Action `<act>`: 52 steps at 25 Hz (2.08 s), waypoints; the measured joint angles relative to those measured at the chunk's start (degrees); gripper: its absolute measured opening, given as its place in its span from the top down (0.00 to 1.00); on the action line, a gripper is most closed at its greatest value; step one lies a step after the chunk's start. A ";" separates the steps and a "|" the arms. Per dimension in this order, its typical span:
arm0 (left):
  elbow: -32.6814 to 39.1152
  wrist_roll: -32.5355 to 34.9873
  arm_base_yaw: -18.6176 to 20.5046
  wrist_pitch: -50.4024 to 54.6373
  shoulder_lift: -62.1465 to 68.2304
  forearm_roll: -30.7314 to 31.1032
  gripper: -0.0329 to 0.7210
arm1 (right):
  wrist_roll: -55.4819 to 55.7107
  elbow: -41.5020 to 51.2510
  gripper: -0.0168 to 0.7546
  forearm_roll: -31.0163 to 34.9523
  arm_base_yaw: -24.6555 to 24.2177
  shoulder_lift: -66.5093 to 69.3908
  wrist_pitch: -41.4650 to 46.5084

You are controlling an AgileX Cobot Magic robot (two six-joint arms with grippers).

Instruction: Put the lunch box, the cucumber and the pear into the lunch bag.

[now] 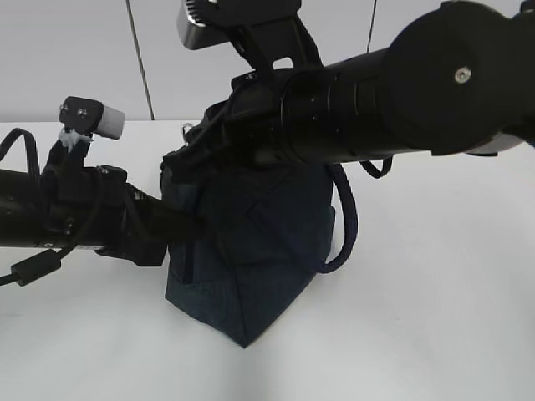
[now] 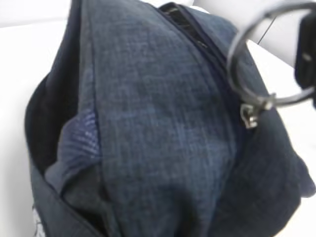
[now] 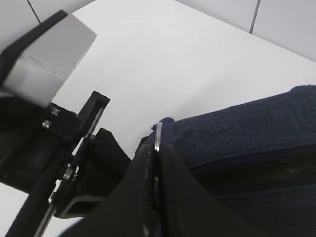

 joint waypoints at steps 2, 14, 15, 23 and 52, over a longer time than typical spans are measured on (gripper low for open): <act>0.10 0.00 0.00 -0.48 0.00 0.00 0.91 | 0.00 0.00 0.98 0.00 0.00 0.00 0.00; 5.32 0.62 0.00 1.07 -0.65 0.07 0.93 | -0.13 0.00 0.98 0.27 -8.41 0.34 -2.71; 5.58 0.66 0.00 1.20 -0.65 0.07 0.93 | -0.13 0.00 0.98 0.27 -9.44 0.62 -3.53; 6.26 0.84 0.00 -0.06 -2.76 0.07 0.94 | -1.69 -5.40 0.98 0.27 -15.79 9.18 -5.98; 7.27 -11.79 5.86 -4.90 -9.94 14.85 0.37 | -8.73 -23.34 0.28 12.40 -28.48 15.66 22.67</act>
